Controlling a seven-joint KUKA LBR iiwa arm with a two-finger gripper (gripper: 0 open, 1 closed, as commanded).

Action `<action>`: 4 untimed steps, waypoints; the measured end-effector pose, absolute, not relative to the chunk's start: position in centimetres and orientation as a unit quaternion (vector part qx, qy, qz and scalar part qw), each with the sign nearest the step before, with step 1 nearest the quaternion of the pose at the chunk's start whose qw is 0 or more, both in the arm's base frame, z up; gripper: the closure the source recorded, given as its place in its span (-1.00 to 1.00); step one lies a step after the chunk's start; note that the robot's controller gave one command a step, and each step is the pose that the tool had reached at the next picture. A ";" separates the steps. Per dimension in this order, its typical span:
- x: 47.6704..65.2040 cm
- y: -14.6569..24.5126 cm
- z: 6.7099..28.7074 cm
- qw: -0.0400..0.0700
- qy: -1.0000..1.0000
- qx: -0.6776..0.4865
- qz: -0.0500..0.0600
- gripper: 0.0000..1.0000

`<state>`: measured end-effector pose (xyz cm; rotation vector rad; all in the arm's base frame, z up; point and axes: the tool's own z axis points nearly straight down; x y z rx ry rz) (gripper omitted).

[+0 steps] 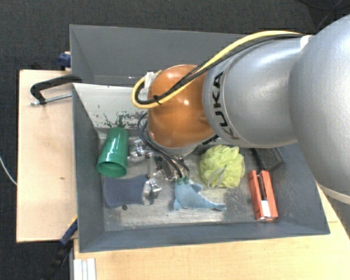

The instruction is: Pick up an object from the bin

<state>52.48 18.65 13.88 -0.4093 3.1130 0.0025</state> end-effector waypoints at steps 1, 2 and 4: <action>52.2 19.3 10.5 0.001 0.987 -0.160 -0.002 -1.00; 51.8 18.2 7.4 0.007 0.988 -0.154 0.002 1.00; 51.0 16.5 25.3 0.005 0.986 -0.166 0.001 1.00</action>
Offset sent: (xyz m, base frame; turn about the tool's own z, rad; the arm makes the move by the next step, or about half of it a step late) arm -0.0107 -0.0064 -0.0688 -0.0493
